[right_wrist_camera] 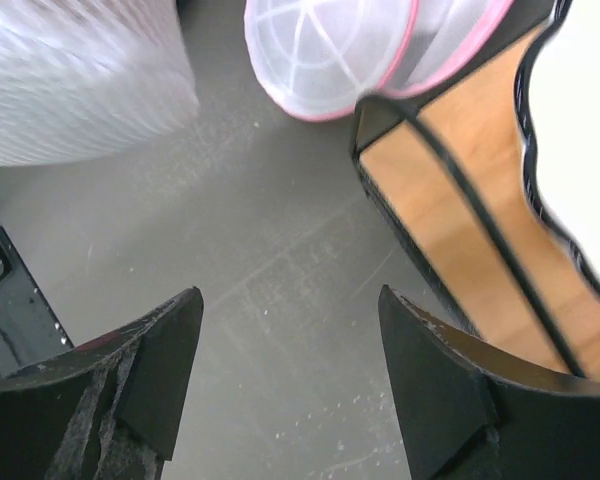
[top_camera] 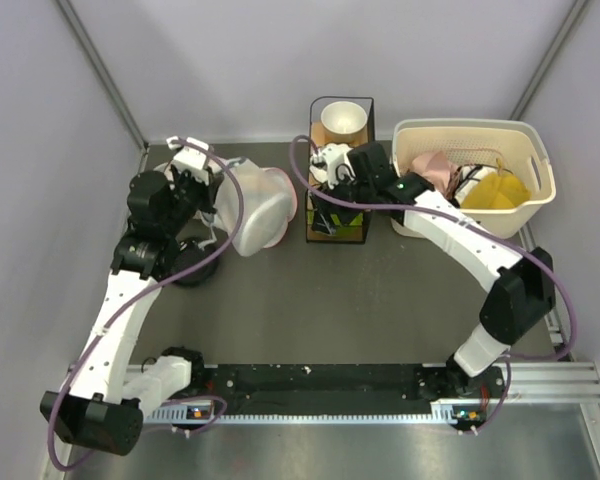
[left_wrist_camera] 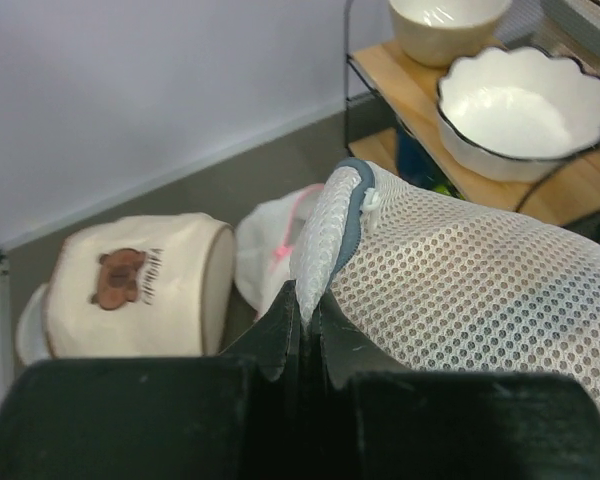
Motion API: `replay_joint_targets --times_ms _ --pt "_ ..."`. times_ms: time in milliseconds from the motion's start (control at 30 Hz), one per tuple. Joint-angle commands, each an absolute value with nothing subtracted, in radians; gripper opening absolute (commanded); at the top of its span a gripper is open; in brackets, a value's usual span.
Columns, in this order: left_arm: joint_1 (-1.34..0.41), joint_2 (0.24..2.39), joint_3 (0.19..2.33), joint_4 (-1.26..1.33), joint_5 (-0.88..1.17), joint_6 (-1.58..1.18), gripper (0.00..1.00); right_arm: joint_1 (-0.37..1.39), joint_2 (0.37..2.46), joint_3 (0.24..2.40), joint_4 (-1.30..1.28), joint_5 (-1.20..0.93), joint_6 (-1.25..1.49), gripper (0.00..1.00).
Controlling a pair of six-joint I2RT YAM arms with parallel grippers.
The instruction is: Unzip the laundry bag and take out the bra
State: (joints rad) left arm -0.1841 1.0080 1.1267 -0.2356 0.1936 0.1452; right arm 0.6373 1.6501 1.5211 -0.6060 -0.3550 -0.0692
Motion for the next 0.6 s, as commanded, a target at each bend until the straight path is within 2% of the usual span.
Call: replay_joint_targets --times_ms 0,367,567 --pt "-0.183 0.948 0.965 -0.022 0.395 0.066 0.00 0.644 1.491 1.421 -0.519 -0.344 0.027 0.73" --pt "-0.256 0.786 0.687 0.153 0.517 0.063 0.00 0.678 1.114 1.056 -0.404 -0.192 0.279 0.77" --pt "-0.317 0.788 0.600 0.228 0.591 0.006 0.00 0.680 1.049 0.911 -0.243 -0.216 0.440 0.76"
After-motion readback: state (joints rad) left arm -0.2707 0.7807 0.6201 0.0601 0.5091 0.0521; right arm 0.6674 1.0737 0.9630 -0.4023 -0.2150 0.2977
